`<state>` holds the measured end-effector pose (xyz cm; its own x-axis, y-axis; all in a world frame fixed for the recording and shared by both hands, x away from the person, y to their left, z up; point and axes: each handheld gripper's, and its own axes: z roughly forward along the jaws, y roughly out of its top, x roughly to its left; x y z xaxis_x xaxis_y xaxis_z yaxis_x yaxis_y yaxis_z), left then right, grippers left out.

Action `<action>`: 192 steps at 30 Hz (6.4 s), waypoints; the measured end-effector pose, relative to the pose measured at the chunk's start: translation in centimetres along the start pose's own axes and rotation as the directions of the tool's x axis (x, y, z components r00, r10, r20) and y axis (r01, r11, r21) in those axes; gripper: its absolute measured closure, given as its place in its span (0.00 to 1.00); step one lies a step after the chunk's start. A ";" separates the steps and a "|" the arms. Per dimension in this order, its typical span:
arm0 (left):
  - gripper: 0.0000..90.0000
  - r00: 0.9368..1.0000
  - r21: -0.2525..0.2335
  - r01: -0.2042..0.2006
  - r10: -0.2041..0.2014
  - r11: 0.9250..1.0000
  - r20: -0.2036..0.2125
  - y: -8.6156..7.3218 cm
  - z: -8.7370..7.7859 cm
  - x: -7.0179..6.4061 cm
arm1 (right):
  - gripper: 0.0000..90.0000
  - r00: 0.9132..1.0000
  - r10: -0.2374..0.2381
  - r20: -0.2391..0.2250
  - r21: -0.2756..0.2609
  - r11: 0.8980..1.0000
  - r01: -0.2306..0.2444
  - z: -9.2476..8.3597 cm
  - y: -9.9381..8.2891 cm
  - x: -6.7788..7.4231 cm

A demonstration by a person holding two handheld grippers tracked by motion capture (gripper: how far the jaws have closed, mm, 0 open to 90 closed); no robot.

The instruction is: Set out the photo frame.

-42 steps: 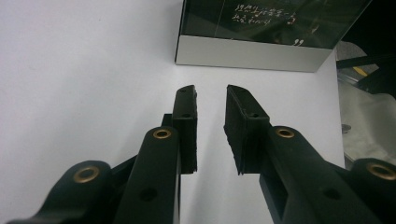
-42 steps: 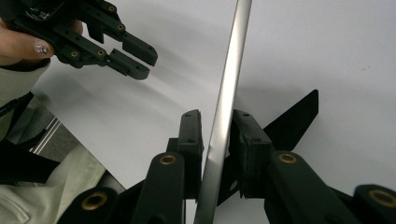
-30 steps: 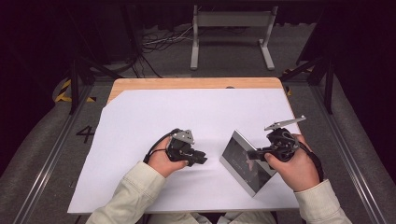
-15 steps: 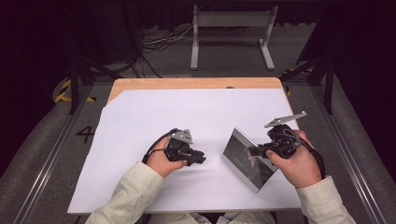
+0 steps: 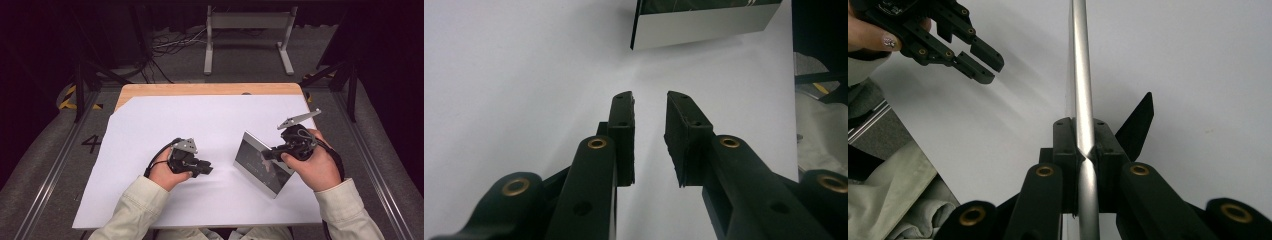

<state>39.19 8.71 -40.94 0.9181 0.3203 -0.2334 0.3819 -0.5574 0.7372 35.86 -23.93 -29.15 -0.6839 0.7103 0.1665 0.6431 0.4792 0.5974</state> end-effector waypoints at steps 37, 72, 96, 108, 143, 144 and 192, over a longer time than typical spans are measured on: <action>0.82 0.997 -0.036 0.058 -0.060 0.998 -0.044 -1.8 -2.8 0.7 | 0.93 0.952 -0.282 -0.123 0.031 0.957 0.288 2.0 5.0 -0.6; 0.82 0.996 -0.034 0.071 -0.073 0.997 -0.045 -2.0 -3.0 0.9 | 0.93 0.847 -0.449 -0.284 0.000 0.884 0.468 4.5 6.1 -1.1; 0.82 0.992 -0.045 0.098 -0.101 0.994 -0.072 -3.2 -4.1 0.8 | 0.93 0.771 -0.518 -0.369 -0.012 0.833 0.554 6.5 6.9 -0.6; 0.82 0.993 -0.039 0.096 -0.099 0.995 -0.070 -3.2 -4.0 0.9 | 0.93 0.717 -0.565 -0.407 -0.015 0.789 0.614 7.0 7.1 -0.1; 0.81 0.992 -0.043 0.098 -0.101 0.994 -0.072 -3.1 -3.9 1.0 | 0.51 0.792 -0.542 -0.282 -0.103 0.838 0.536 6.4 6.5 -2.0; 0.80 0.992 -0.044 0.103 -0.106 0.994 -0.072 -3.1 -4.0 1.0 | 0.50 0.795 -0.539 -0.278 -0.106 0.840 0.532 6.3 6.5 -2.1; 0.77 0.988 -0.067 0.108 -0.115 0.992 -0.104 -3.8 -6.0 1.4 | 0.43 0.916 -0.381 -0.126 -0.148 0.920 0.362 -1.5 0.0 -7.4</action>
<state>38.42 15.91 -40.24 0.8523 0.4599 -0.2493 0.4709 -0.4669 0.7485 40.42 -29.96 -29.25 -0.9149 0.4029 0.0241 0.2932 0.6222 0.7259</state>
